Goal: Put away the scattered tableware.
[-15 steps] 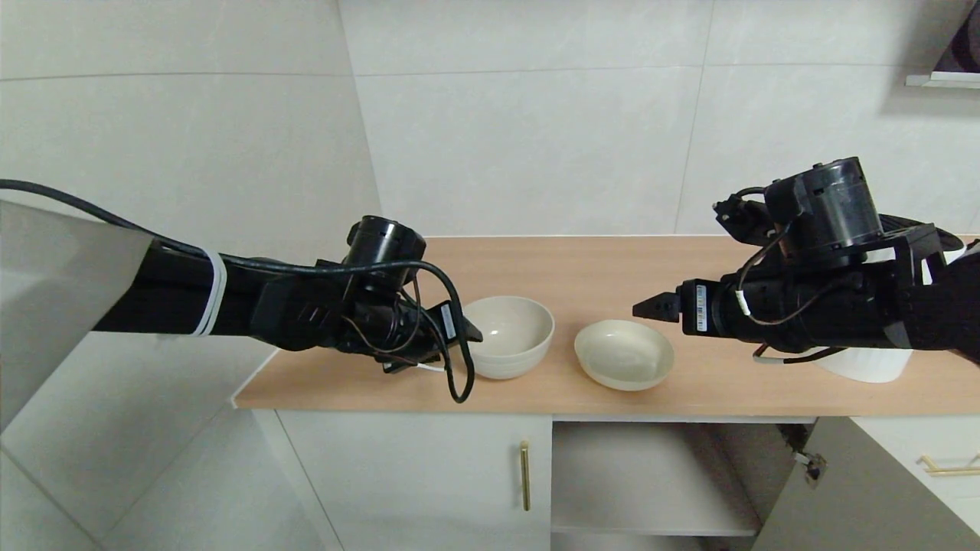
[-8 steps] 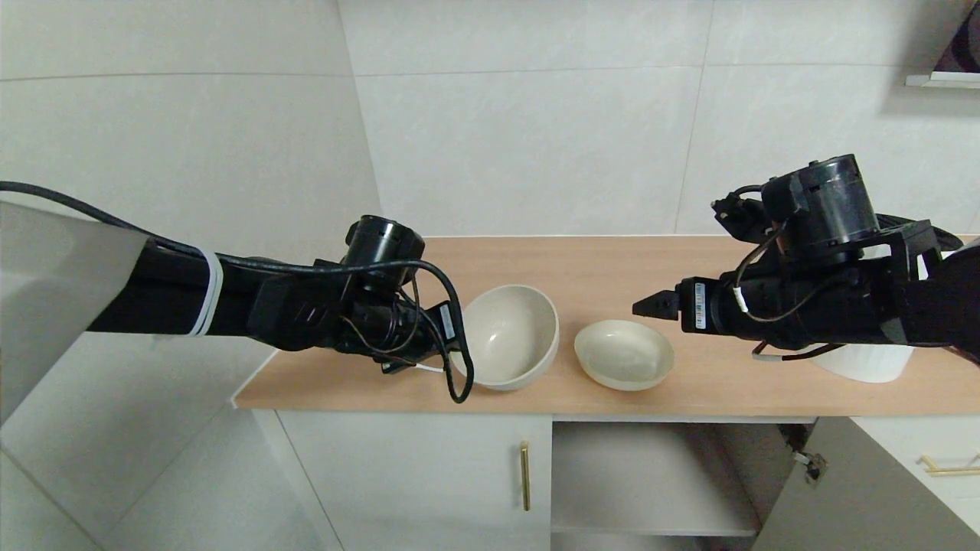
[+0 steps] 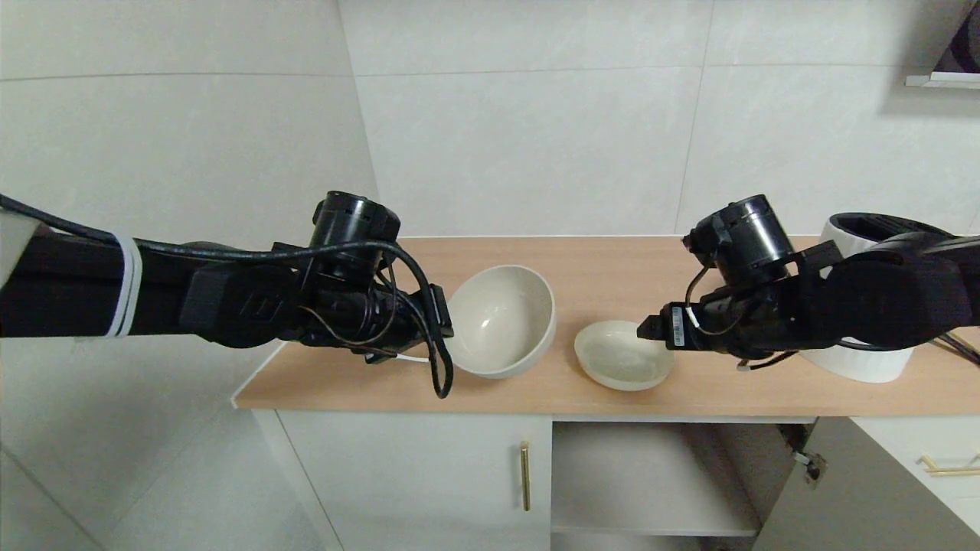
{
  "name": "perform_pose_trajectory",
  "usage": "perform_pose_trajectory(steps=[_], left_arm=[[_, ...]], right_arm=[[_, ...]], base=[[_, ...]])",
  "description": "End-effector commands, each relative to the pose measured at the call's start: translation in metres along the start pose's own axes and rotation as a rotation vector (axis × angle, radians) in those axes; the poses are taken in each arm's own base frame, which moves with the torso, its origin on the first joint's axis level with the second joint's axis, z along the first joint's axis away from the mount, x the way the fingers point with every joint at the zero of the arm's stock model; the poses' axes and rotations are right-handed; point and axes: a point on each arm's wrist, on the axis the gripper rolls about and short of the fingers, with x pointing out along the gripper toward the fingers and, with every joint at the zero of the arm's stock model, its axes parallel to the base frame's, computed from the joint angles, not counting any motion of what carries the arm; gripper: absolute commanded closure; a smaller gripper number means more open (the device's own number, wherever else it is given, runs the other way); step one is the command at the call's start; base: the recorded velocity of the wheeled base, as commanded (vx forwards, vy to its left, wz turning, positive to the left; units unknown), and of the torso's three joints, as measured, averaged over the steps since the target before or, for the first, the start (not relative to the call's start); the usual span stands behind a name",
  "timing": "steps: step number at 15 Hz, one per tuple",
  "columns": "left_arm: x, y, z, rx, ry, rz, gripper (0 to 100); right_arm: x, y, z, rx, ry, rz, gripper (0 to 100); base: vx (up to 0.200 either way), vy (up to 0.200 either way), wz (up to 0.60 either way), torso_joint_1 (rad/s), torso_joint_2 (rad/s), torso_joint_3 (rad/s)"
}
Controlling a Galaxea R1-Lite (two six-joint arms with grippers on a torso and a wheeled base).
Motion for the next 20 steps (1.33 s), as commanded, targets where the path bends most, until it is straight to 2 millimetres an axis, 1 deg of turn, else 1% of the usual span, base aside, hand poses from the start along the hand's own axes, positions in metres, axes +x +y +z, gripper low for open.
perform_pose_trajectory(steps=[1, 2, 3, 4, 5, 9, 15, 16, 20], left_arm=[[-0.011, -0.003, 0.002, 0.003, -0.019, -0.015, 100], [-0.011, -0.003, 0.002, 0.005, -0.019, -0.017, 100], [-0.011, -0.003, 0.002, 0.005, -0.019, -0.017, 100], [-0.012, -0.004, 0.002, 0.005, -0.022, -0.018, 100], [-0.012, -0.004, 0.002, 0.005, -0.022, -0.018, 100], [-0.011, -0.004, -0.001, 0.01, -0.013, -0.017, 100], [-0.012, -0.004, -0.001, 0.011, -0.015, -0.017, 100], [-0.012, -0.004, -0.001, 0.011, -0.015, -0.017, 100], [-0.012, -0.005, -0.001, 0.011, -0.016, -0.018, 100]], right_arm=[[0.037, -0.001, -0.009, -0.008, 0.055, -0.071, 0], [0.044, -0.003, -0.009, -0.006, 0.065, -0.082, 0], [0.046, -0.004, -0.009, -0.004, 0.067, -0.085, 0], [0.055, -0.005, -0.012, -0.003, 0.081, -0.098, 0], [0.06, -0.004, -0.012, 0.001, 0.075, -0.097, 0], [0.068, -0.008, -0.011, 0.014, 0.07, -0.105, 0], [0.075, -0.006, -0.014, 0.028, 0.07, -0.1, 0], [0.076, -0.006, -0.014, 0.028, 0.071, -0.097, 100], [0.075, -0.006, -0.013, 0.029, 0.069, -0.093, 100]], base=[[0.0, 0.0, 0.0, 0.0, 0.0, 0.0], [0.0, 0.0, 0.0, 0.0, 0.0, 0.0], [0.0, 0.0, 0.0, 0.0, 0.0, 0.0], [0.0, 0.0, 0.0, 0.0, 0.0, 0.0], [0.0, 0.0, 0.0, 0.0, 0.0, 0.0], [0.0, 0.0, 0.0, 0.0, 0.0, 0.0], [0.0, 0.0, 0.0, 0.0, 0.0, 0.0], [0.0, 0.0, 0.0, 0.0, 0.0, 0.0], [0.0, 0.0, 0.0, 0.0, 0.0, 0.0]])
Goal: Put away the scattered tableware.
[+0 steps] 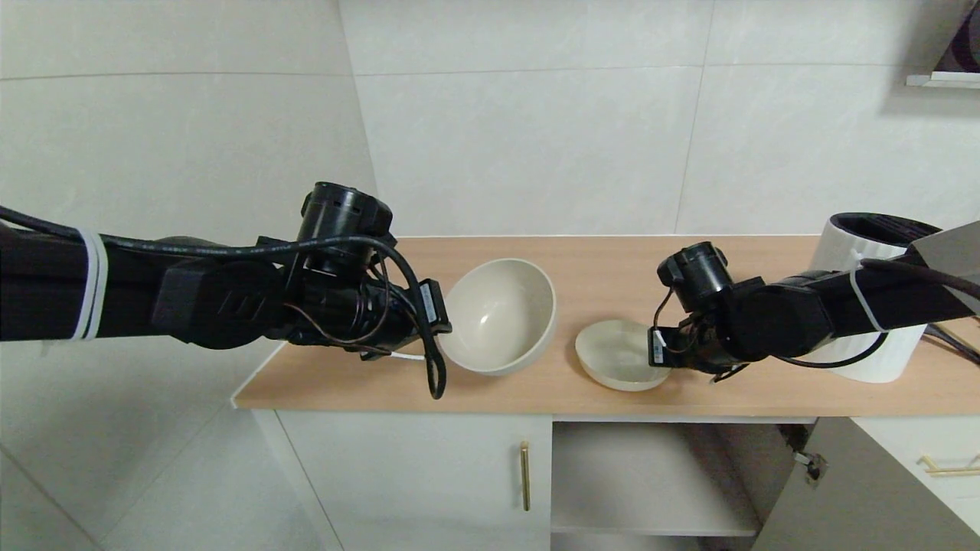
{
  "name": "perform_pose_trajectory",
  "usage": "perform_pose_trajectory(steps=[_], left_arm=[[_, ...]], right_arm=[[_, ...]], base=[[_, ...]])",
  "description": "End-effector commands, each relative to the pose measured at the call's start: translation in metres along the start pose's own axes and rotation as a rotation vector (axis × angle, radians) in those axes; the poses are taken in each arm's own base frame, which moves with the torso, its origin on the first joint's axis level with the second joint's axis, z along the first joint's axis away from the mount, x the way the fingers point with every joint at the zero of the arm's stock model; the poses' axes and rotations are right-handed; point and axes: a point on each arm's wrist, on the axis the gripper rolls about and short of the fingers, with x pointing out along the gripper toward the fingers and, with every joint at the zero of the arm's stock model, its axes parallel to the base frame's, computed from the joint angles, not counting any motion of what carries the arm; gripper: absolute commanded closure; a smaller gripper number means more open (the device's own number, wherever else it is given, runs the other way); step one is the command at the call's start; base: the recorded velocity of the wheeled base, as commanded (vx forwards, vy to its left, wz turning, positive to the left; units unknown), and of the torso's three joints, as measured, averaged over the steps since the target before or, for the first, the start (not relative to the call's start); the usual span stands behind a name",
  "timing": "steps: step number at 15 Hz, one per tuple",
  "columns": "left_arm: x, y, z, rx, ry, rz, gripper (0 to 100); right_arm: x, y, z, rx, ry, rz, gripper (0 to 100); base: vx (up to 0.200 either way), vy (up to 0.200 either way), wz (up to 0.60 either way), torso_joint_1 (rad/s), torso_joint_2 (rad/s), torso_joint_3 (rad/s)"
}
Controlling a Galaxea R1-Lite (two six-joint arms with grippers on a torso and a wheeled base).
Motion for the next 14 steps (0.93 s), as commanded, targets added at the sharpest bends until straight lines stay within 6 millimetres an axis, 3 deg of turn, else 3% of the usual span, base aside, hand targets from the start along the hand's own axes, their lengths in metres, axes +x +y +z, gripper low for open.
perform_pose_trajectory(steps=[1, 6, 9, 12, 14], left_arm=[[0.0, 0.0, 0.0, 0.0, 0.0, -0.001, 100], [0.0, 0.0, 0.0, -0.002, 0.0, -0.001, 100], [-0.014, 0.0, -0.001, 0.009, -0.045, 0.031, 100], [-0.057, 0.003, -0.014, 0.12, -0.077, 0.015, 100], [-0.079, 0.006, -0.026, 0.151, -0.082, 0.003, 100]], right_arm=[[-0.001, 0.0, 0.0, 0.002, -0.001, 0.001, 100], [-0.003, 0.0, 0.001, 0.003, -0.003, 0.005, 100], [-0.021, -0.003, 0.008, 0.025, -0.019, 0.053, 100], [-0.085, -0.022, 0.015, 0.041, -0.027, 0.139, 100], [-0.113, -0.033, 0.01, 0.035, -0.018, 0.165, 100]], base=[[0.0, 0.0, 0.0, 0.0, 0.0, 0.0], [0.0, 0.0, 0.0, 0.0, 0.0, 0.0], [0.0, 0.0, 0.0, 0.0, 0.0, 0.0], [0.0, 0.0, 0.0, 0.0, 0.0, 0.0], [0.0, 0.0, 0.0, 0.0, 0.0, 0.0]])
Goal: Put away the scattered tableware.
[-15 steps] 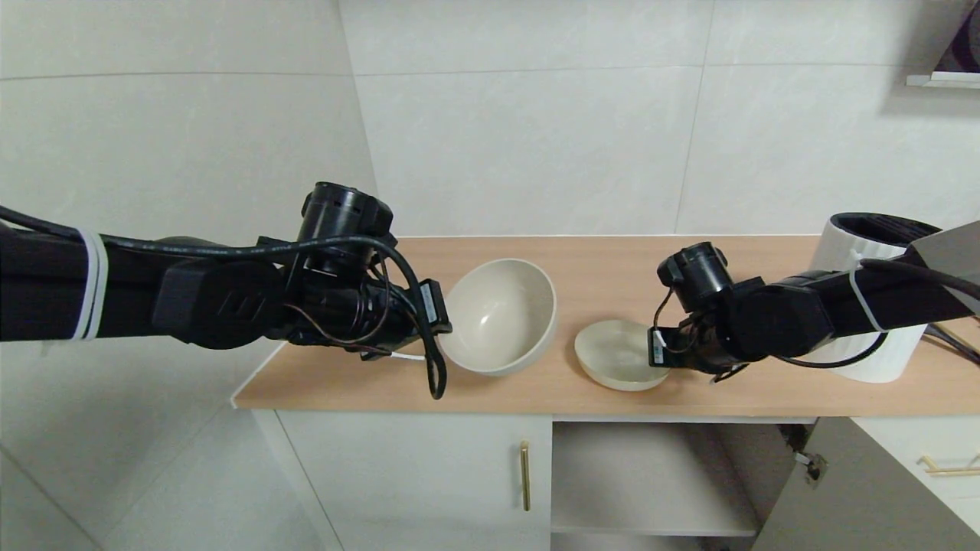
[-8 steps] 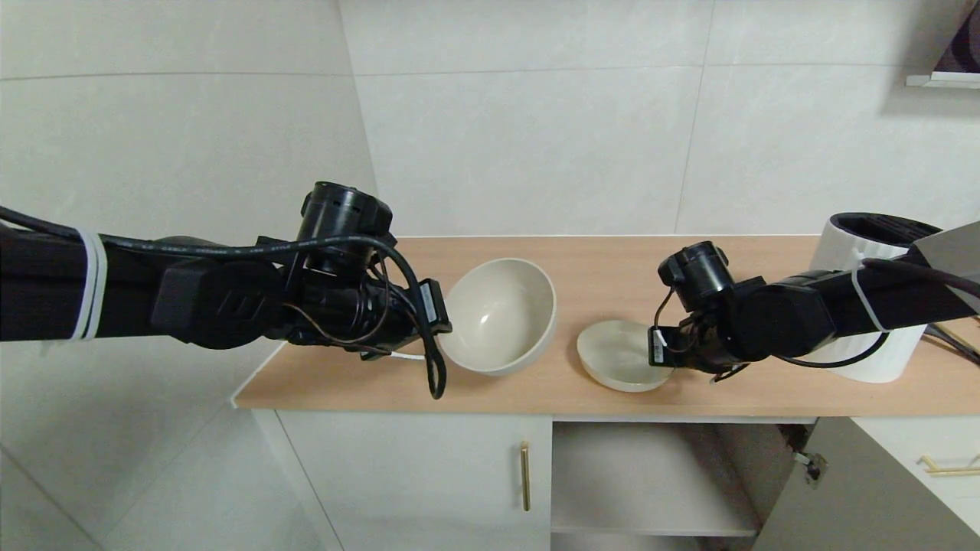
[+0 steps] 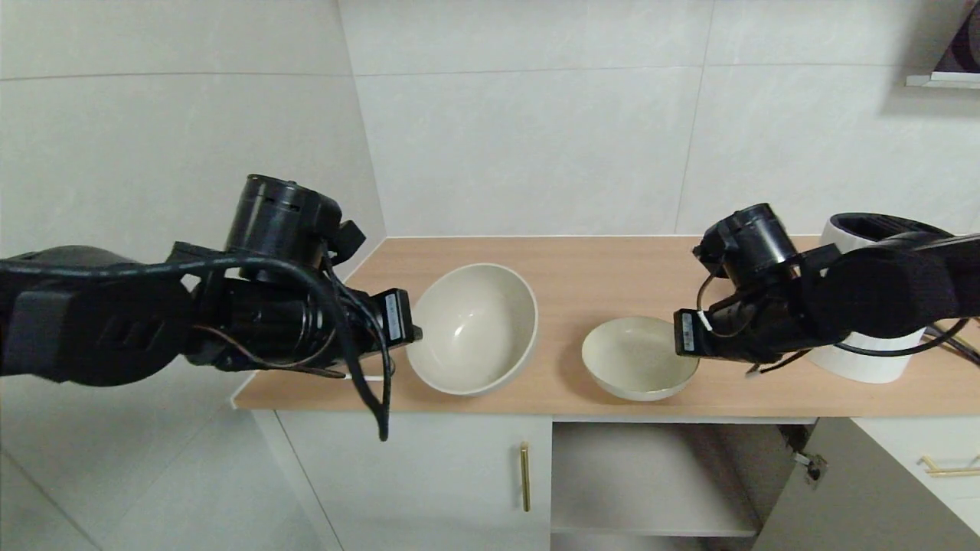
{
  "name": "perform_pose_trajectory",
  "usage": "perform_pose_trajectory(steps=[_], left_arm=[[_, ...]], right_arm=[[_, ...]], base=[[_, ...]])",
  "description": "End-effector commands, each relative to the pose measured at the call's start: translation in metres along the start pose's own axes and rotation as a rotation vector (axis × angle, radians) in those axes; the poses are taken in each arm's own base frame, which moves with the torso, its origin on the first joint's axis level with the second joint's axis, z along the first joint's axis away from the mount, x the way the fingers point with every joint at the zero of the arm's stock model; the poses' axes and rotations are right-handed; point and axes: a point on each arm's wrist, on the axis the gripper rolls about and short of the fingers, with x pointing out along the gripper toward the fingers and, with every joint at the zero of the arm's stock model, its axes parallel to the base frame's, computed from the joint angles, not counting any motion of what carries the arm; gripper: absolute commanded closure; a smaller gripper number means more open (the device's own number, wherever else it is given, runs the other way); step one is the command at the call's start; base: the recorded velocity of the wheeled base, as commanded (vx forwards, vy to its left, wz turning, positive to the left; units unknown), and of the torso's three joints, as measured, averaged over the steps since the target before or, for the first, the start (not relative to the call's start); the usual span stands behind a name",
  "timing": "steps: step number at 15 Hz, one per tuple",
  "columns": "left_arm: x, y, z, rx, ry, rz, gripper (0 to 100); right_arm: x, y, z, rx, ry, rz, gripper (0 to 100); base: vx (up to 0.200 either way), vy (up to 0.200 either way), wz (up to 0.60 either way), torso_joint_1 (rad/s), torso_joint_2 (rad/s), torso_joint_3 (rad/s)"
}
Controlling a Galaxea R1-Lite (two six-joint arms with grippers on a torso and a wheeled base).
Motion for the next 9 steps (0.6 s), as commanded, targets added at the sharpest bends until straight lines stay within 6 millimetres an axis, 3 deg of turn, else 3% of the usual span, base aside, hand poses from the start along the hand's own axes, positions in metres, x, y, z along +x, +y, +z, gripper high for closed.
perform_pose_trajectory(steps=[1, 5, 7, 9], left_arm=[[-0.038, 0.001, -0.014, 0.036, -0.032, -0.03, 100], [-0.059, 0.004, -0.032, 0.082, -0.023, -0.052, 100], [-0.054, 0.003, -0.036, 0.087, 0.0, -0.049, 100], [-0.044, -0.001, -0.043, 0.105, 0.041, -0.047, 100]], right_arm=[[-0.055, -0.012, -0.004, 0.006, -0.034, 0.047, 100], [-0.081, -0.025, -0.035, -0.001, 0.017, 0.096, 100], [-0.087, -0.034, -0.052, -0.008, 0.039, 0.102, 100], [-0.093, -0.037, -0.056, -0.008, 0.033, 0.111, 100]], base=[[0.0, 0.0, 0.0, 0.0, 0.0, 0.0], [0.0, 0.0, 0.0, 0.0, 0.0, 0.0], [0.0, 0.0, 0.0, 0.0, 0.0, 0.0], [0.0, 0.0, 0.0, 0.0, 0.0, 0.0]])
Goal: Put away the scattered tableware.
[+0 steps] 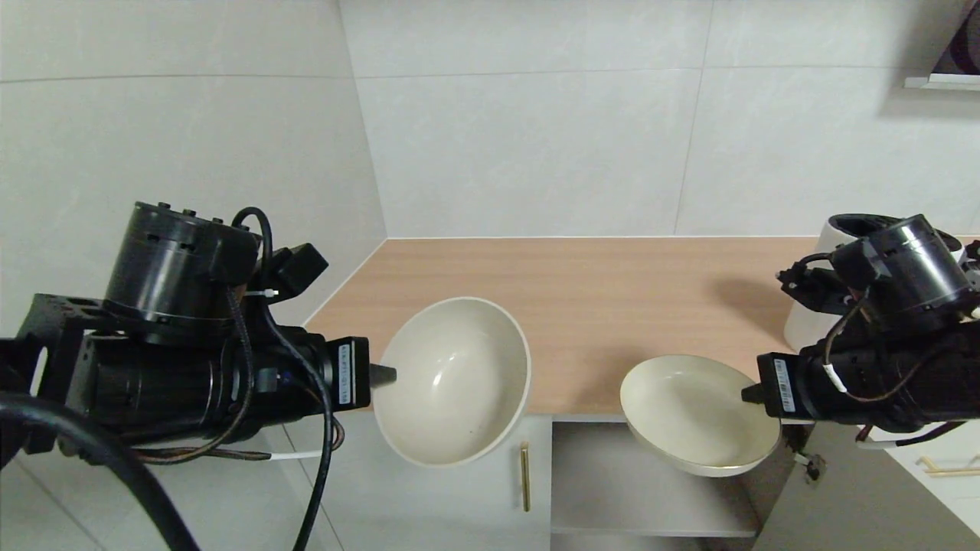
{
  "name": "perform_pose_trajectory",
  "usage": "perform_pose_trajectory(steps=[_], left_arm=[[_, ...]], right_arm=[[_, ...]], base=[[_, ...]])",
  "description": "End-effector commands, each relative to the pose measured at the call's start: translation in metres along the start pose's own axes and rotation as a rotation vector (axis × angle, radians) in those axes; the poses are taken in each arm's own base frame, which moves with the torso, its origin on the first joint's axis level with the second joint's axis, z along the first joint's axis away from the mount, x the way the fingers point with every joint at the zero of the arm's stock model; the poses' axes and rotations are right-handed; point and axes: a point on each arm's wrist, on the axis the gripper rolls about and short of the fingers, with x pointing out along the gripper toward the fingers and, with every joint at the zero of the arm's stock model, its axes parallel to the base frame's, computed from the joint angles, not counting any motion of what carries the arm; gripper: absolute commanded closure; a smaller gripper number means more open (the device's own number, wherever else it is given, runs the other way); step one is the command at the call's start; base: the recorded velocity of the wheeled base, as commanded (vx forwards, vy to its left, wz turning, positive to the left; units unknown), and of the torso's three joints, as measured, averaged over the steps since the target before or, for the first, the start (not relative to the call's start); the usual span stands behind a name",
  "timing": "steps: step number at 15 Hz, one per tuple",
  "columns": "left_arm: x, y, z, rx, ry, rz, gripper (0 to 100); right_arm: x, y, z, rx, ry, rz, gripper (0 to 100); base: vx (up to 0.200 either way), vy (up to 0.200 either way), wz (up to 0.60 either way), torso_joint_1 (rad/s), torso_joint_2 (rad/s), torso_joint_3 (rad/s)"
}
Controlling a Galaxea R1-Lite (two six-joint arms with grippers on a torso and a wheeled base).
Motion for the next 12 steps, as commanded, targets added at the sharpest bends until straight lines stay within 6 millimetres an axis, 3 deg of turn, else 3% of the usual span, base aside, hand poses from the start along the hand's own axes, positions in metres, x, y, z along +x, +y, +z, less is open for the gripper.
perform_pose_trajectory(steps=[1, 6, 12], left_arm=[[0.008, -0.003, -0.005, 0.009, 0.034, -0.001, 100], [0.011, -0.002, -0.005, 0.007, 0.042, 0.001, 100], [0.012, -0.002, -0.005, 0.006, 0.041, 0.006, 100]], right_arm=[[-0.012, -0.004, -0.006, 0.002, -0.019, 0.009, 100], [-0.006, -0.006, -0.01, 0.0, 0.005, -0.009, 100], [0.002, -0.006, -0.011, -0.008, 0.019, -0.018, 100]], base=[[-0.2, 0.0, 0.0, -0.002, 0.0, 0.022], [-0.2, 0.0, 0.0, 0.005, 0.0, 0.001], [0.0, 0.0, 0.0, 0.0, 0.0, 0.0]])
